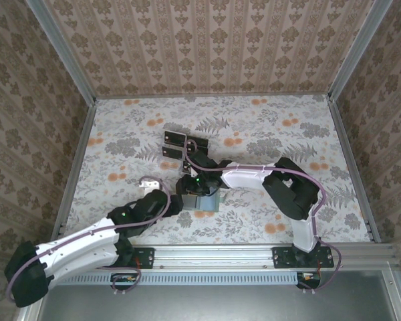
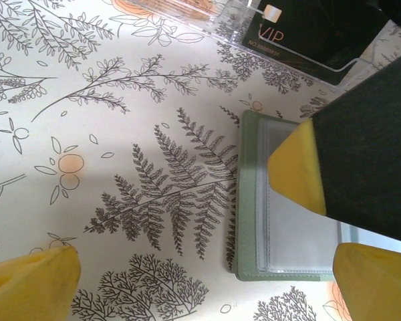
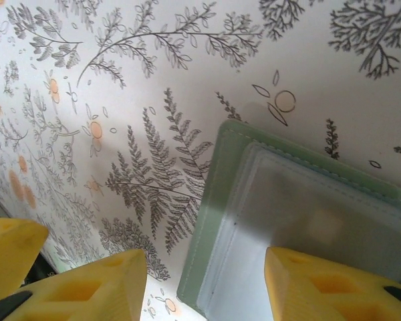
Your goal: Put the credit cards into the card holder
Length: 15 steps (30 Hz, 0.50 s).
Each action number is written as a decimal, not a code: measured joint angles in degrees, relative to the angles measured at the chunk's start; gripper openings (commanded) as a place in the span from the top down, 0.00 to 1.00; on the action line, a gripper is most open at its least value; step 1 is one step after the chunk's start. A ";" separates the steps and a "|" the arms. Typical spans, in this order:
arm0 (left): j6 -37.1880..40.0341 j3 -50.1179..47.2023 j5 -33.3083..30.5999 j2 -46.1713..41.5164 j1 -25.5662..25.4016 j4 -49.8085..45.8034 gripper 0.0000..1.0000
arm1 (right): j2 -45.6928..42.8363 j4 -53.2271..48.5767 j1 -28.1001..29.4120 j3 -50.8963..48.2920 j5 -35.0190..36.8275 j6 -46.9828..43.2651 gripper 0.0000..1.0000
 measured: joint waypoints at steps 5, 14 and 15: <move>0.87 0.07 1.07 2.56 1.97 0.07 0.00 | -1.97 -0.07 0.15 0.02 -0.39 -0.22 0.42; 4.74 3.85 4.04 9.40 5.81 0.07 0.00 | -9.99 -0.61 0.55 -2.45 1.95 -1.62 0.41; 5.16 4.46 4.39 10.14 6.38 0.20 0.00 | -10.14 -0.87 0.63 -2.86 2.40 -1.77 0.41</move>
